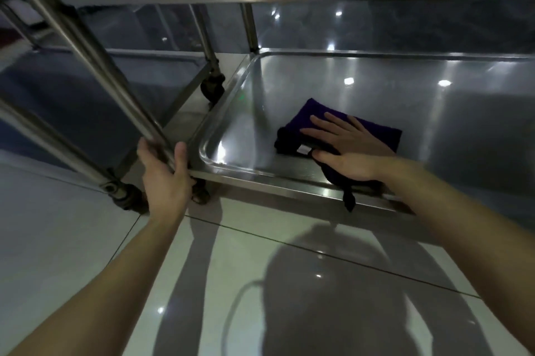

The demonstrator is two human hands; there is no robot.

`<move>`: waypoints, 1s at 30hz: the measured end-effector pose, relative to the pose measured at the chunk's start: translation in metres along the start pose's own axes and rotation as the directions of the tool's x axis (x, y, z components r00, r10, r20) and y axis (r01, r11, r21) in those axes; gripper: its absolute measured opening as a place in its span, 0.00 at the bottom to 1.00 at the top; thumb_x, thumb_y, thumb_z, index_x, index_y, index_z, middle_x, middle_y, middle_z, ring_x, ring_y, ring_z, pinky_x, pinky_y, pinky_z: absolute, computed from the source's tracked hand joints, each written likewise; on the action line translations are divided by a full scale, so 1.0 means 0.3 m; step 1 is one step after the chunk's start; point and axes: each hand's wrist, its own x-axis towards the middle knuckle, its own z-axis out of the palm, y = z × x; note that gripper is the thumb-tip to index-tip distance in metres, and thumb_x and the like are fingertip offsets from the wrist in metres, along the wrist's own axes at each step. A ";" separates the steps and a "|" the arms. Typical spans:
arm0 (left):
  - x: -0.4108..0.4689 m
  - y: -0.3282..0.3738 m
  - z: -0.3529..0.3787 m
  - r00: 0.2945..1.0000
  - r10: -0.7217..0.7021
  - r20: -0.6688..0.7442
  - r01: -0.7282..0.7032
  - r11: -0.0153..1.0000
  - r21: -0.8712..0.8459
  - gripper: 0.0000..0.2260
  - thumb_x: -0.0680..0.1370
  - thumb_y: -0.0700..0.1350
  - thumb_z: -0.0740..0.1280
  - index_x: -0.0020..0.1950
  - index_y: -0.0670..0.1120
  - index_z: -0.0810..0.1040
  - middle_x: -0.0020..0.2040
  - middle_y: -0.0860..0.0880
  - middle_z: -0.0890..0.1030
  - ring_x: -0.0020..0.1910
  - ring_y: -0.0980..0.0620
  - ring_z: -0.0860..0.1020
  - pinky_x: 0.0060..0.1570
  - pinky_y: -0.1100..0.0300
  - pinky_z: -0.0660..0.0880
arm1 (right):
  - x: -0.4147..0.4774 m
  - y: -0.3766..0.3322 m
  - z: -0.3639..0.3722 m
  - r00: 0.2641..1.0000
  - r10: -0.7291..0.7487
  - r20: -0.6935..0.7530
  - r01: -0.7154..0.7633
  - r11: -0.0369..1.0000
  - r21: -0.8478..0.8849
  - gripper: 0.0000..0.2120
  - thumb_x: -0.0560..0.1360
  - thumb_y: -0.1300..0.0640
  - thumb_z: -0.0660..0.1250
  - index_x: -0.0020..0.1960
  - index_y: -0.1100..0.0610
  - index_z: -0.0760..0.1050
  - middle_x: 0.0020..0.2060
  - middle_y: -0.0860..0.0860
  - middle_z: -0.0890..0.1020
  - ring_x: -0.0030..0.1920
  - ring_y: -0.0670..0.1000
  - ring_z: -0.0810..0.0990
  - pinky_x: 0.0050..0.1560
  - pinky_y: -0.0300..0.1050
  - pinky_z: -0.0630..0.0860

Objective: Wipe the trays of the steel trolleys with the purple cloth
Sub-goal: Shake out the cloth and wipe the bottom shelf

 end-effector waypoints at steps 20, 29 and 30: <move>0.058 0.000 -0.056 0.985 0.149 0.087 -0.158 0.981 0.109 0.11 0.86 0.54 0.69 0.59 0.49 0.70 0.40 0.54 0.79 0.39 0.67 0.80 0.35 0.76 0.72 | 0.634 -0.439 0.046 0.998 -0.062 -0.006 0.062 0.997 -0.056 0.32 0.86 0.33 0.45 0.88 0.37 0.45 0.88 0.47 0.44 0.88 0.55 0.40 0.83 0.67 0.33; 0.104 0.058 -0.118 0.949 0.042 0.312 -0.091 0.985 0.144 0.23 0.86 0.53 0.69 0.77 0.46 0.71 0.64 0.47 0.85 0.60 0.49 0.84 0.57 0.58 0.77 | 0.249 -0.566 0.125 0.973 -0.220 0.068 0.229 0.956 -0.184 0.34 0.87 0.32 0.48 0.88 0.39 0.40 0.88 0.50 0.43 0.87 0.57 0.39 0.84 0.68 0.39; 0.104 0.063 -0.118 0.946 0.025 0.322 -0.073 0.988 0.136 0.24 0.86 0.53 0.69 0.79 0.46 0.69 0.67 0.44 0.84 0.64 0.45 0.84 0.60 0.56 0.77 | 0.225 -0.573 0.137 0.976 -0.215 0.039 0.219 0.952 -0.214 0.34 0.88 0.35 0.51 0.88 0.40 0.40 0.89 0.51 0.45 0.88 0.58 0.42 0.85 0.69 0.42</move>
